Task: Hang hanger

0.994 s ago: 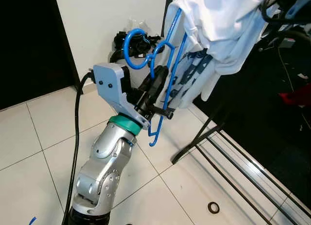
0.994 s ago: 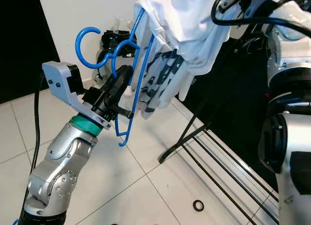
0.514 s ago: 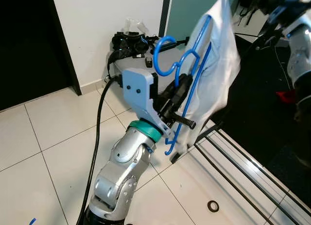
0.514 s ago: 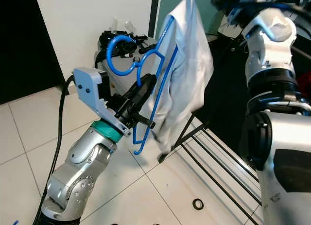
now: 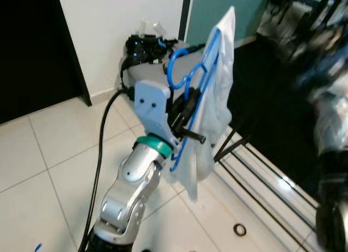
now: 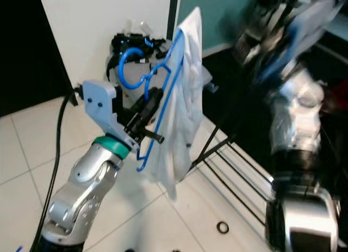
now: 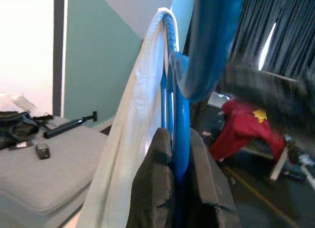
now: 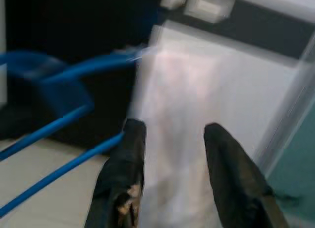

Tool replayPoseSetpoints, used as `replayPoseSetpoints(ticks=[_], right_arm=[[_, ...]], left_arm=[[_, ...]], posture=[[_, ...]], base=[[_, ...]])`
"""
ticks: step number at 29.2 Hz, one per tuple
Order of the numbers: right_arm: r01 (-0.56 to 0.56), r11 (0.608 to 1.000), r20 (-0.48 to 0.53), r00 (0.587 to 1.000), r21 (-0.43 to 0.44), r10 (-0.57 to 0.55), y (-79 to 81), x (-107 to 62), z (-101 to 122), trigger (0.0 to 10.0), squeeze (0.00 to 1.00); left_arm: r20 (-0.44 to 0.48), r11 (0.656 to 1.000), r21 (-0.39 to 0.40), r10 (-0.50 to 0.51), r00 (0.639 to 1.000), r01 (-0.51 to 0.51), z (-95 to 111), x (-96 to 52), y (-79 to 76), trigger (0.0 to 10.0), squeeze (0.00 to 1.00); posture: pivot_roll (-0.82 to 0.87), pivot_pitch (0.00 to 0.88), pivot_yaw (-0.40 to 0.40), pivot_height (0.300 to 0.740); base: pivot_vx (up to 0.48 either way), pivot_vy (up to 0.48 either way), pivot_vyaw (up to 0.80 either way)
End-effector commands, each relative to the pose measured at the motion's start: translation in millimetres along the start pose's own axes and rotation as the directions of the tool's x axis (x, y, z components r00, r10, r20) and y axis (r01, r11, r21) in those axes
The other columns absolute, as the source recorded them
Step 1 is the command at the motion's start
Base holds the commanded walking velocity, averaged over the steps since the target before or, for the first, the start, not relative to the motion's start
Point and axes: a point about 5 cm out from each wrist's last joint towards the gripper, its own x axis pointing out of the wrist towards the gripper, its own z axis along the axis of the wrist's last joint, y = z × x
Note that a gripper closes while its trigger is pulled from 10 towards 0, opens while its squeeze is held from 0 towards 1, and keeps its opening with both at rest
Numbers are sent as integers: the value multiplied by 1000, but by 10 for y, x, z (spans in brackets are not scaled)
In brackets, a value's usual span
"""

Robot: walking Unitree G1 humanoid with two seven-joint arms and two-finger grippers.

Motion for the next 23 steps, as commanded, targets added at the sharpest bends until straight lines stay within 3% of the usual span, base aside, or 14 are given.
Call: replayPoseSetpoints(ticks=[1, 3, 6, 8, 12, 16, 23], right_arm=[[-32, 999, 42, 999, -3, 33, 142, -38, 147, 10000, 0], [13, 1000, 27, 1000, 10, -14, 222, -93, 73, 10000, 0], [13, 1000, 27, 1000, 10, -14, 222, -93, 73, 10000, 0], [118, 993, 65, 991, 6, -118, 188, -56, 80, 10000, 0], [208, 978, 121, 971, 14, -208, 142, 9, 153, 10000, 0], [268, 963, 140, 953, 24, -268, 133, 7, 231, 10000, 0], [281, 959, 76, 956, 35, -283, 337, -55, 246, 10000, 0]], left_arm=[[46, 996, 35, -90, 995, 88, 78, 4, -91, 10000, 0], [34, 987, 67, -149, 988, 147, 70, -19, -118, 10000, 0], [34, 987, 67, -149, 988, 147, 70, -19, -118, 10000, 0], [7, 962, 129, -244, 970, 242, 42, -72, -170, 10000, 0], [-31, 935, 191, -298, 954, 298, -9, -129, -177, 10000, 0], [-56, 928, 238, -283, 957, 288, -60, -140, -129, 10000, 0], [-62, 935, 257, -236, 970, 244, -96, -120, -55, 10000, 0]], posture=[[-143, 206, 38, 740], [-152, 207, 50, 740], [-152, 207, 50, 740], [-152, 205, 58, 740], [-144, 201, 61, 740], [-140, 201, 60, 740], [-140, 201, 61, 740]], base=[[0, 0, 0], [0, 0, 0], [0, 0, 0], [0, 0, 0], [0, 0, 0], [0, 0, 0], [0, 0, 0]])
